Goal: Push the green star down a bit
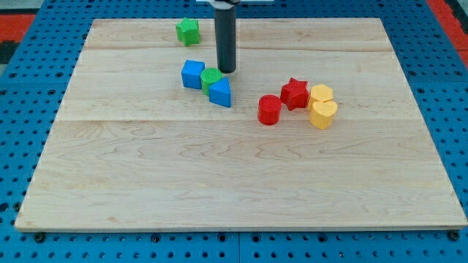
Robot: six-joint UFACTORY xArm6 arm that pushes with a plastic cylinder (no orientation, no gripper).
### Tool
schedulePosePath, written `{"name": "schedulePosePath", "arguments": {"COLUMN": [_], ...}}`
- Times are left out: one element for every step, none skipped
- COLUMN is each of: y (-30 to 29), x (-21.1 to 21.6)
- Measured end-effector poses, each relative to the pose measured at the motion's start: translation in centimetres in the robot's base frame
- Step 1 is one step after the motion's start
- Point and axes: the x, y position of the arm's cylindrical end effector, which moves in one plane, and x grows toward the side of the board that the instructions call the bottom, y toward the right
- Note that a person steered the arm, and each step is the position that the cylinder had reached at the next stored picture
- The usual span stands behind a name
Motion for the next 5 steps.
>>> {"name": "schedulePosePath", "arguments": {"y": [5.4,6.7,0.5,-7.0,-11.8], "x": [-1.8,-6.5,-10.1,-12.0,-12.3]}}
